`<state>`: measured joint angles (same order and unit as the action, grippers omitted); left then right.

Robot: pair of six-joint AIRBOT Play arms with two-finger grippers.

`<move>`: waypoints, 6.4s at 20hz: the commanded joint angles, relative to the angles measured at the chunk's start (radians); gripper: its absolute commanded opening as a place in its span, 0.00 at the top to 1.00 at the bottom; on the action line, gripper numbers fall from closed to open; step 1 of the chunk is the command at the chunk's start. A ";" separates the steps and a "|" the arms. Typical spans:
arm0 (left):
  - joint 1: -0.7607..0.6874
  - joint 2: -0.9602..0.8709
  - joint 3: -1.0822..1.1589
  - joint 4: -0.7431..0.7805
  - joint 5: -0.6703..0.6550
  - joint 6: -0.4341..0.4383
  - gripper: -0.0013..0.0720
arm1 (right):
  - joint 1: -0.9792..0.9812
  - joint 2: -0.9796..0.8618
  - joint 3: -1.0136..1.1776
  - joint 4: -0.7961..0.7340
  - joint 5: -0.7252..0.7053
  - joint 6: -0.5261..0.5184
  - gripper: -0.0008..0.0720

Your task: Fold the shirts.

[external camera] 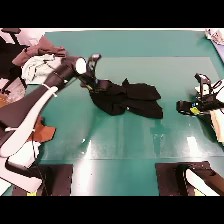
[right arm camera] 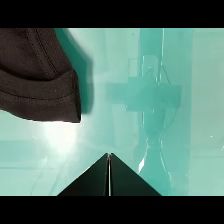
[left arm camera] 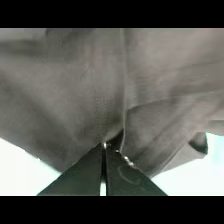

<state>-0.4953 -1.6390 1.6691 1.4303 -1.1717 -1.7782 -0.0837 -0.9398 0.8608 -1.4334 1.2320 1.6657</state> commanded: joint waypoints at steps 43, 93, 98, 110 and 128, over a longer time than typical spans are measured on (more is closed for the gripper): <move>0.341 0.451 -0.703 0.134 -0.097 0.234 0.05 | 0.075 -0.247 0.130 0.227 -0.071 -0.071 0.62; 0.341 0.571 -0.877 -0.080 -0.205 0.243 0.04 | 0.076 -0.246 0.130 0.227 0.023 -0.089 0.62; 0.341 0.526 -0.939 -0.080 -0.085 0.261 0.04 | 0.076 -0.246 0.130 0.228 0.037 -0.089 0.62; 0.341 0.484 -0.939 -0.126 0.065 0.268 0.42 | 0.076 -0.187 0.128 0.184 0.031 -0.088 0.62; 0.341 0.601 -0.648 0.021 -0.304 0.290 0.94 | -0.090 -0.189 -0.115 0.472 -0.134 -0.412 0.37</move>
<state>-0.1547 -1.0481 0.9932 1.4155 -1.4338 -1.4868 -0.1890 -1.1290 0.7586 -1.0523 1.1587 1.3300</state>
